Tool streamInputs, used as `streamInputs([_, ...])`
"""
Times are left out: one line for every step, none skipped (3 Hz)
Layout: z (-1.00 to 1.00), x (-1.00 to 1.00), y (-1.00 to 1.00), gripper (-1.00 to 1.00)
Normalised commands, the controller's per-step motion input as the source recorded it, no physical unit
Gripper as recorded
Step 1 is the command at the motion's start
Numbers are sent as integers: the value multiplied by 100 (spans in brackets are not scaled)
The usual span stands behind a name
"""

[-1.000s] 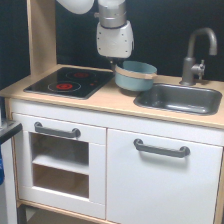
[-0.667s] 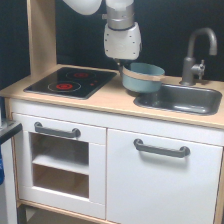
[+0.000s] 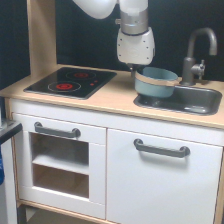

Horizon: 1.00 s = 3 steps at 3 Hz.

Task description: Place the pot in the sink

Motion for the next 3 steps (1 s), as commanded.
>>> streamInputs([-45, 58, 20, -99])
streamInputs([-51, 28, 18, -89])
streamInputs([-40, 17, 12, -62])
